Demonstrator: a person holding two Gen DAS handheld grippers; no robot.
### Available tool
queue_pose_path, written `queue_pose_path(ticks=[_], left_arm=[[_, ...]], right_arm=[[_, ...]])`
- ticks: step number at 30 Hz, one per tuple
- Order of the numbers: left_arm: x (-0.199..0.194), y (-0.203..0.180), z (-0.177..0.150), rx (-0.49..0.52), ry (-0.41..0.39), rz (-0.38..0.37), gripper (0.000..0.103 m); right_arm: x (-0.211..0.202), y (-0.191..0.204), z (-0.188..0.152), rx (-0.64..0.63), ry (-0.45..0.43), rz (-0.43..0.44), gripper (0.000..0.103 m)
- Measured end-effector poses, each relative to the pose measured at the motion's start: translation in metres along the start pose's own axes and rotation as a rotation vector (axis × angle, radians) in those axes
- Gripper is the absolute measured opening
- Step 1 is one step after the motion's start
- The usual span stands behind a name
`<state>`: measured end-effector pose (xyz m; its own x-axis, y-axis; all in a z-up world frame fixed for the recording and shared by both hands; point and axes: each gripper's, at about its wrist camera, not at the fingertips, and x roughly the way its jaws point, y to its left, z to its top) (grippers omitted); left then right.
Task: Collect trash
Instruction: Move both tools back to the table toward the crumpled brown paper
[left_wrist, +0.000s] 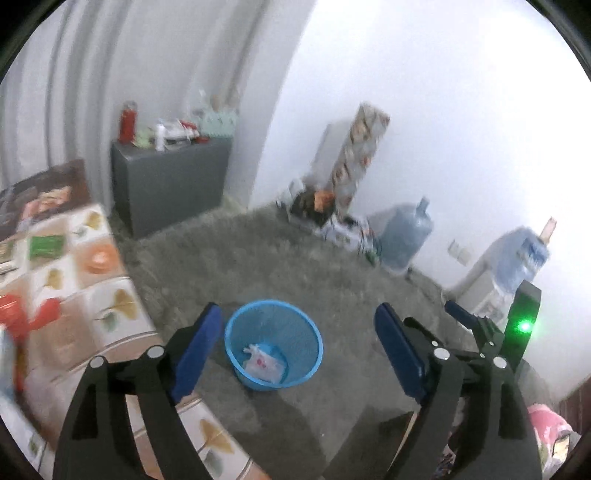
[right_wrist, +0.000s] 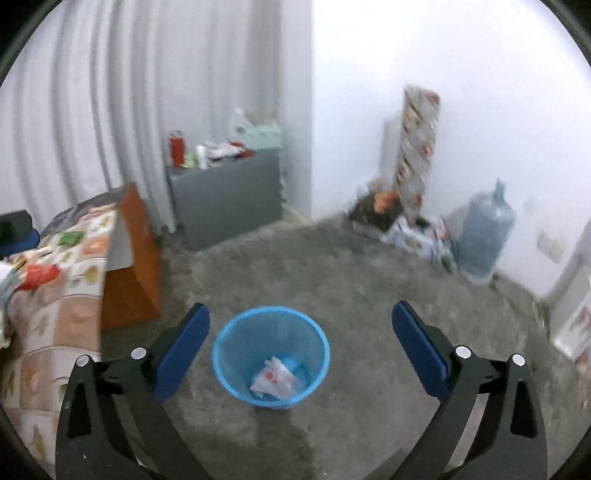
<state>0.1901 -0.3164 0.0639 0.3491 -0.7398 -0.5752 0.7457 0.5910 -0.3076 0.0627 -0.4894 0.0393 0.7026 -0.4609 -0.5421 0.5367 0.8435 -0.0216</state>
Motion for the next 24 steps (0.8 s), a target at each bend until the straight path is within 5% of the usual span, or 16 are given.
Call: queue_pose_path(ticks=[7, 12, 19, 24], left_arm=[[-0.131, 0.038, -0.049, 0.011, -0.148, 0.102, 0.091], [-0.204, 0.086, -0.096, -0.048, -0.22, 0.291, 0.092], [-0.247, 0.166, -0.148, -0.278, -0.199, 0.496, 0.091], [-0.235, 0.183, -0.164, -0.276, -0.141, 0.541, 0.088]], right_arm=[[-0.052, 0.046, 0.018, 0.029, -0.044, 0.279, 0.095], [-0.071, 0.1, 0.025, -0.022, -0.003, 0.462, 0.09], [-0.072, 0.185, 0.024, -0.089, 0.126, 0.678, 0.081], [-0.055, 0.241, 0.021, -0.053, 0.274, 0.845, 0.075]])
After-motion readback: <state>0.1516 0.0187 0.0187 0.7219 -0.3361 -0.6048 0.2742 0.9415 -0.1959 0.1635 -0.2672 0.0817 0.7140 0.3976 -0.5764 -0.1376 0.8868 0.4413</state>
